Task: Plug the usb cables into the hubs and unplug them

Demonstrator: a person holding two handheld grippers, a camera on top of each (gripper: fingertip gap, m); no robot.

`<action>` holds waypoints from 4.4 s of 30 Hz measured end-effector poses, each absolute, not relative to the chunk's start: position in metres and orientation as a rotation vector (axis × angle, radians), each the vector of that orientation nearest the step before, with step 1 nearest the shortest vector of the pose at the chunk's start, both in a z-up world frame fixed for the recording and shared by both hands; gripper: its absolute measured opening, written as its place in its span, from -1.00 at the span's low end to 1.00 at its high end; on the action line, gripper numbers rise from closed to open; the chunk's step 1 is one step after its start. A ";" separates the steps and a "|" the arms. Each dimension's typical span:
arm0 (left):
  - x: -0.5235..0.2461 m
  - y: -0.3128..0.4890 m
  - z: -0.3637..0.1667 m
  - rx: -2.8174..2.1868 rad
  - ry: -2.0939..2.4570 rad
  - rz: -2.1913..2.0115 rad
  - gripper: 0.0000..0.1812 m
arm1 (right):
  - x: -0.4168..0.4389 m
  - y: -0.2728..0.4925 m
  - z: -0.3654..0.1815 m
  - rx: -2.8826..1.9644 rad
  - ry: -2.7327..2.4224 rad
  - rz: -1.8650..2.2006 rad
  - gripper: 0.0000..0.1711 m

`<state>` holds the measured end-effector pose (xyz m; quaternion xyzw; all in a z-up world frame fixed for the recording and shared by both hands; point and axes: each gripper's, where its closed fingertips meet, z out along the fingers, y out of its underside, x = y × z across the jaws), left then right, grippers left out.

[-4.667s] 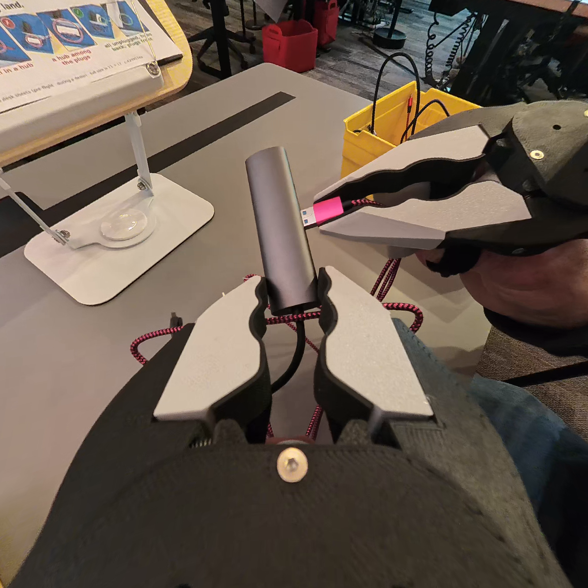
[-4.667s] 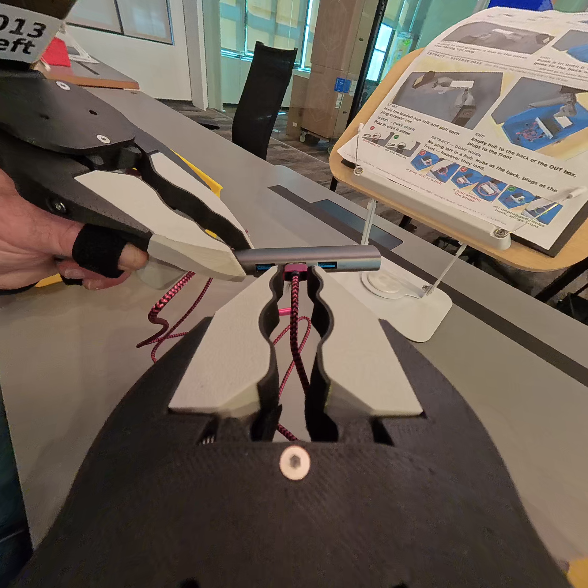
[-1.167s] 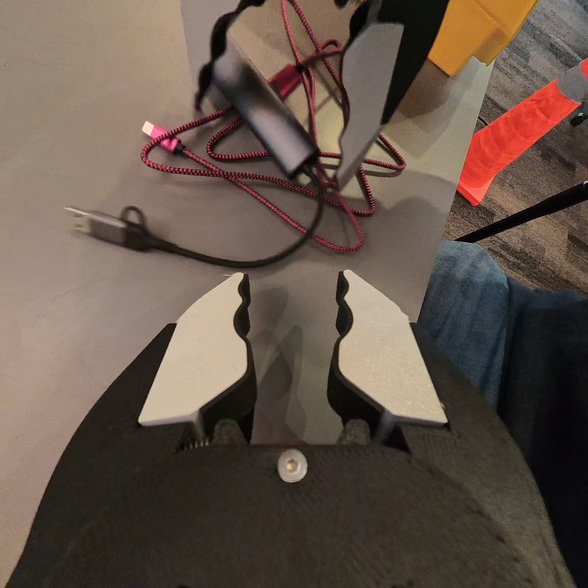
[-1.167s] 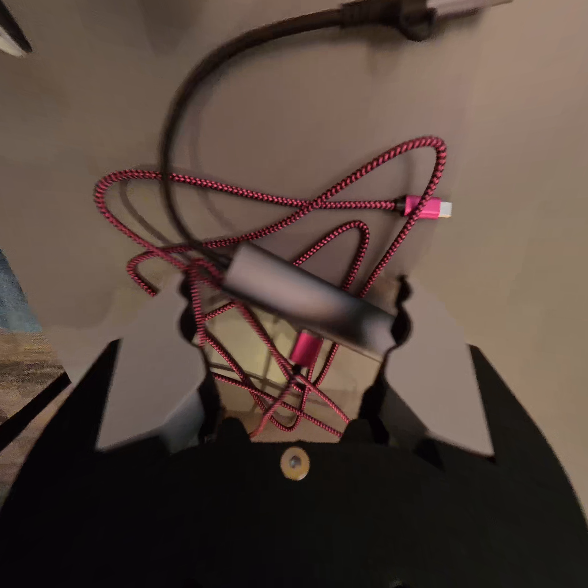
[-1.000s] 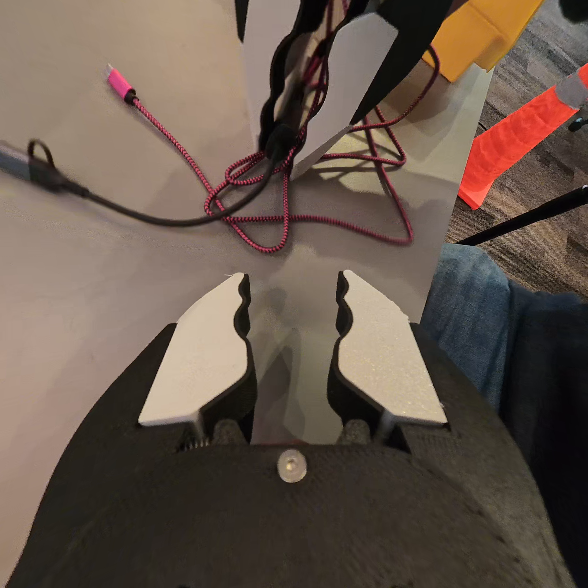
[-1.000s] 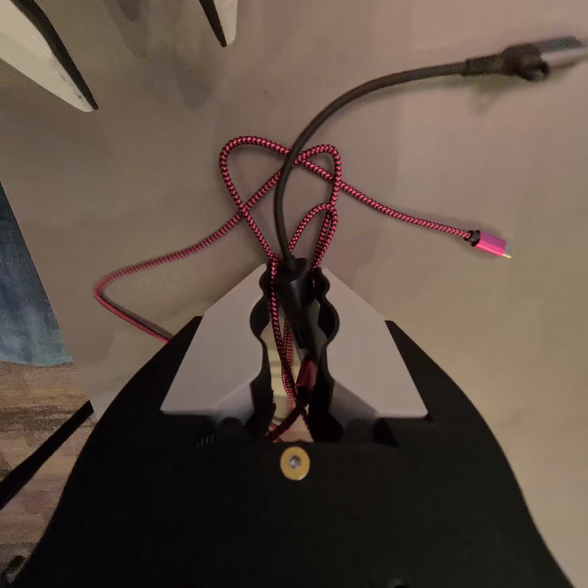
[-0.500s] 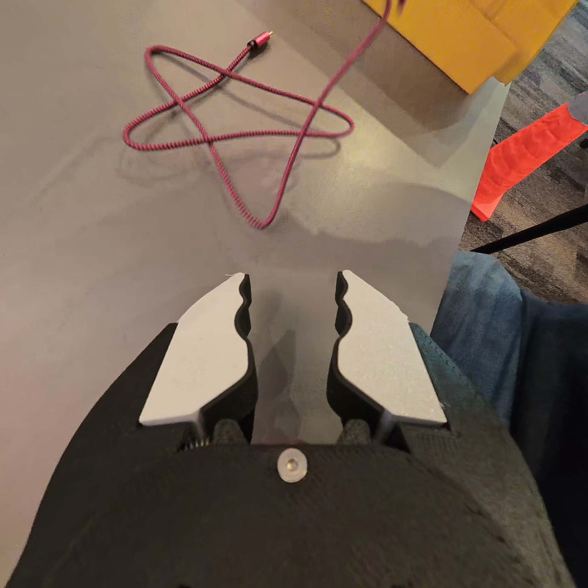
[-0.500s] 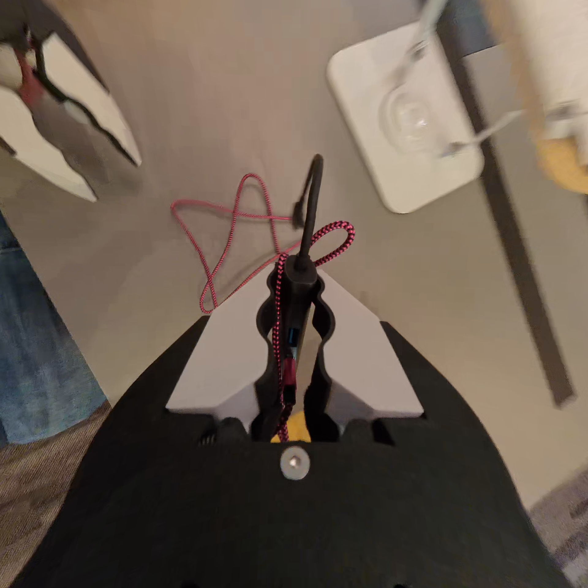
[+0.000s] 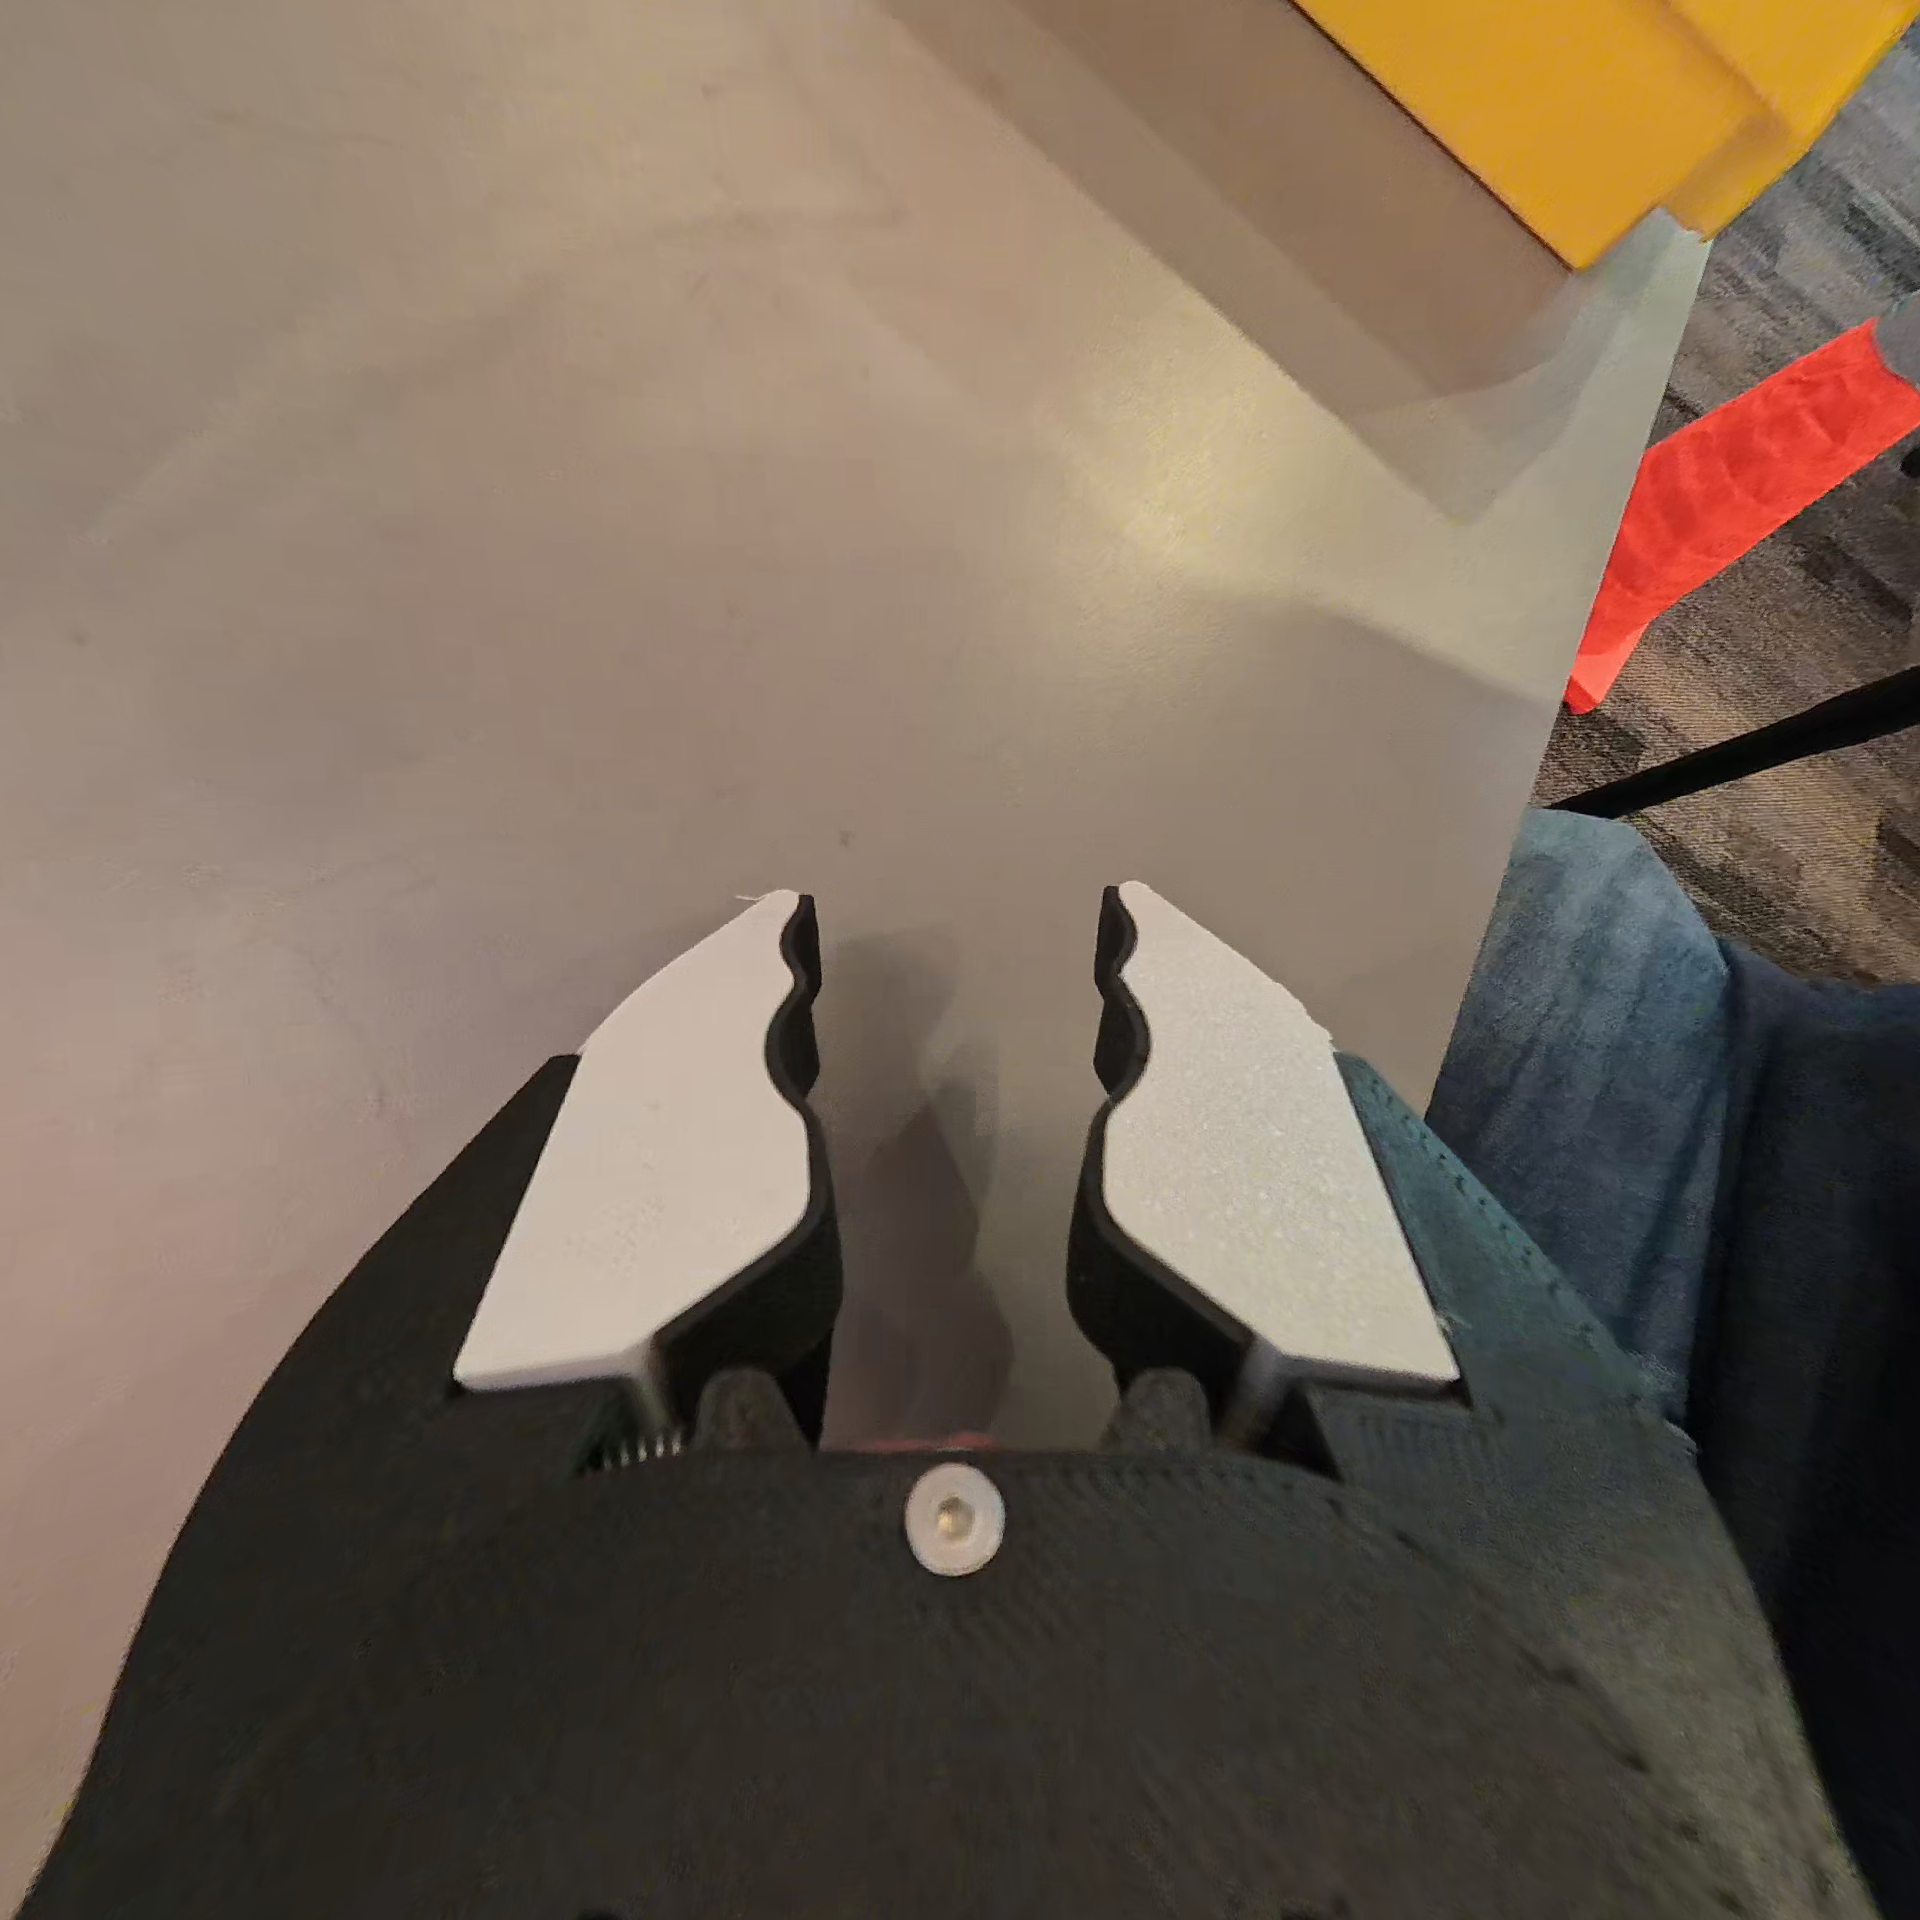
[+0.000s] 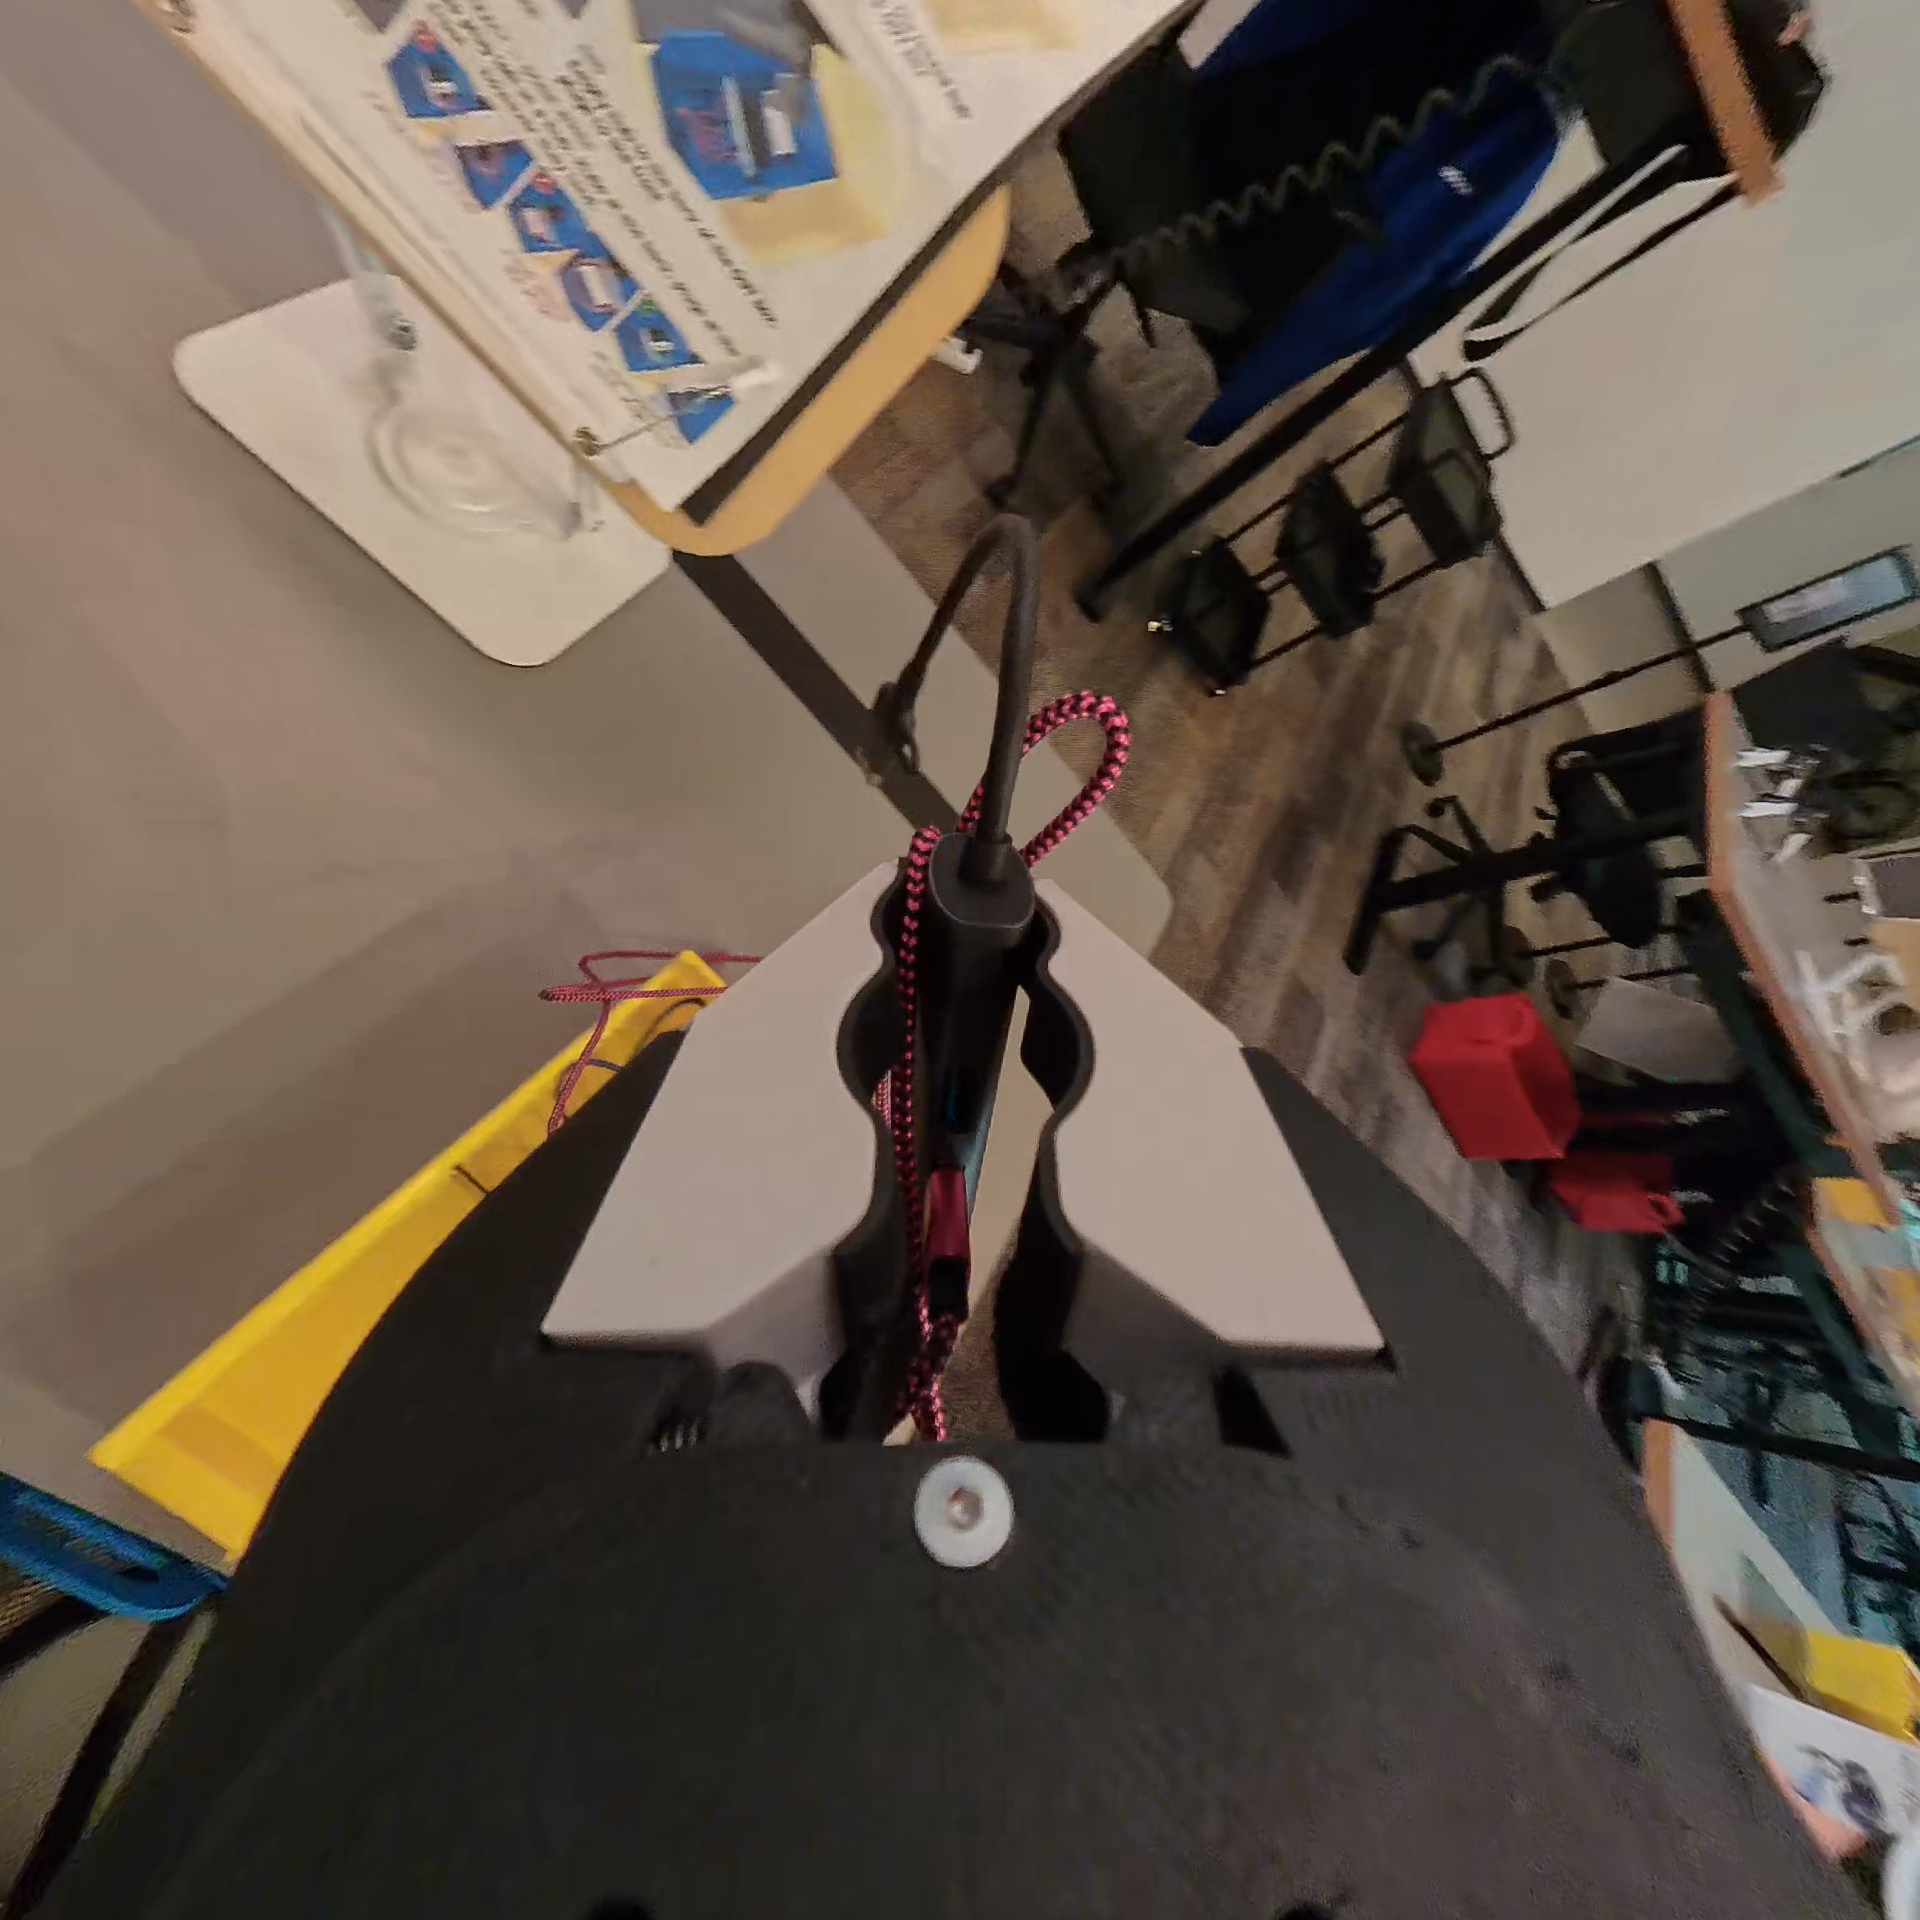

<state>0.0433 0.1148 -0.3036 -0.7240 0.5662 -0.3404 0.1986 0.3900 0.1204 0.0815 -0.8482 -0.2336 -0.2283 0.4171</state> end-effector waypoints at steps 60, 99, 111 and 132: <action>0.044 0.108 -0.315 -2.019 1.659 -0.911 -0.44 | 0.442 0.121 -0.238 -2.844 -0.849 -0.216 -0.49; 0.048 0.116 -0.318 -2.022 1.624 -0.968 -0.50 | 0.468 0.125 -0.199 -2.703 -1.065 -0.120 -0.84; 0.049 0.112 -0.318 -2.013 1.632 -0.960 -0.49 | 0.512 0.035 -0.216 -2.721 -0.647 -0.090 -0.84; 0.052 0.110 -0.318 -2.005 1.645 -0.956 -0.52 | 0.481 0.051 -0.215 -2.963 -0.951 -0.175 -0.27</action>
